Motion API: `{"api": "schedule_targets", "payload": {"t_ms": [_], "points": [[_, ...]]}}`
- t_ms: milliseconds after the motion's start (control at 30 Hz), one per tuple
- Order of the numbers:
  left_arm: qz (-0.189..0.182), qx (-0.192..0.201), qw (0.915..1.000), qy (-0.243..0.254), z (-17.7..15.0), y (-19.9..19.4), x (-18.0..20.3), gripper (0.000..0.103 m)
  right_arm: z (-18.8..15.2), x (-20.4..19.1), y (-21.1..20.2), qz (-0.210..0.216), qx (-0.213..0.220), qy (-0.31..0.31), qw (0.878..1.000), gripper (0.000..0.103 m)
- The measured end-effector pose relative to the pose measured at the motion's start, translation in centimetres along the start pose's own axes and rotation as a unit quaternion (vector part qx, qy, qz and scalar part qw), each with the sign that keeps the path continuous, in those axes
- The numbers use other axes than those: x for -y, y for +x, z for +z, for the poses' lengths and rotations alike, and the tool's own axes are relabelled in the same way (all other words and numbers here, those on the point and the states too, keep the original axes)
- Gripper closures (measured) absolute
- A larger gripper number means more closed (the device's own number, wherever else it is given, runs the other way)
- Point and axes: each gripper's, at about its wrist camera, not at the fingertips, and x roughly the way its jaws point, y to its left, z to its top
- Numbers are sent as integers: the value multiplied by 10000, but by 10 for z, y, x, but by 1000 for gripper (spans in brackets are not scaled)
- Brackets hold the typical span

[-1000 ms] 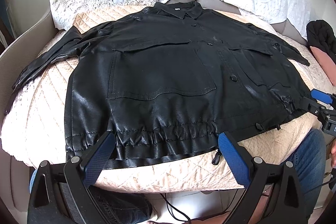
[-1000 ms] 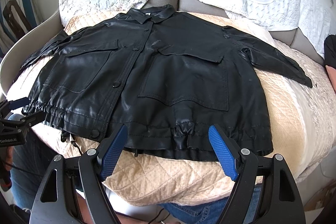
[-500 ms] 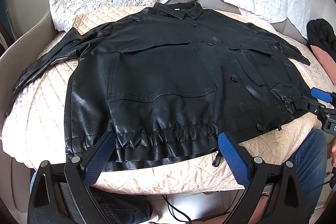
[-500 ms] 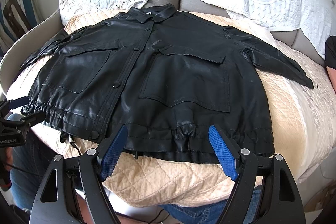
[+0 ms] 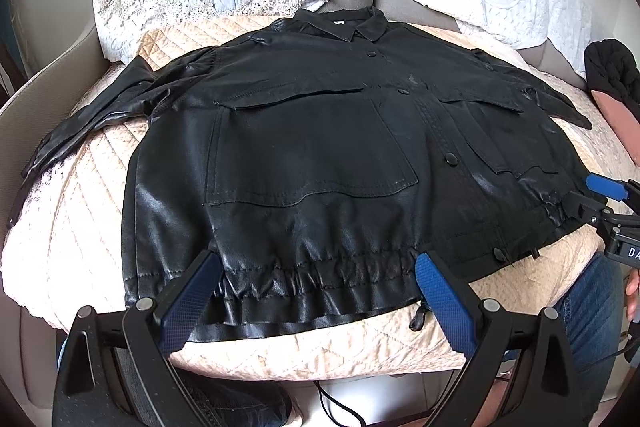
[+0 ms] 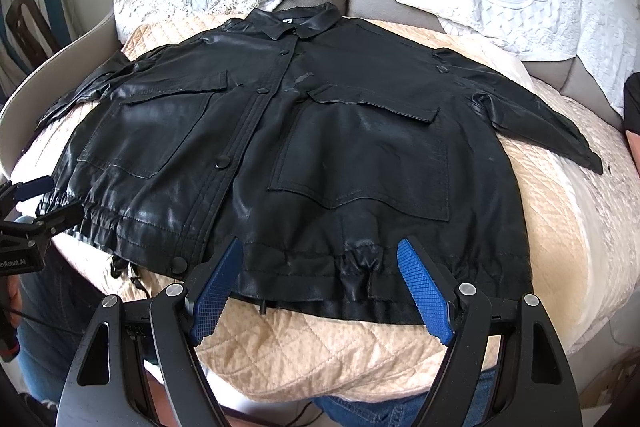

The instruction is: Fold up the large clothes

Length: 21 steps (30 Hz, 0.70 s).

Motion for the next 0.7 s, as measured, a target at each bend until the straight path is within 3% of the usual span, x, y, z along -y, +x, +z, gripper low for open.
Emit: {"api": "schedule_targets", "payload": {"t_ms": [700], "points": [[48, 1, 10000, -59, 19, 17, -18, 5, 19, -8, 27, 128, -116, -82, 9998, 23]]}}
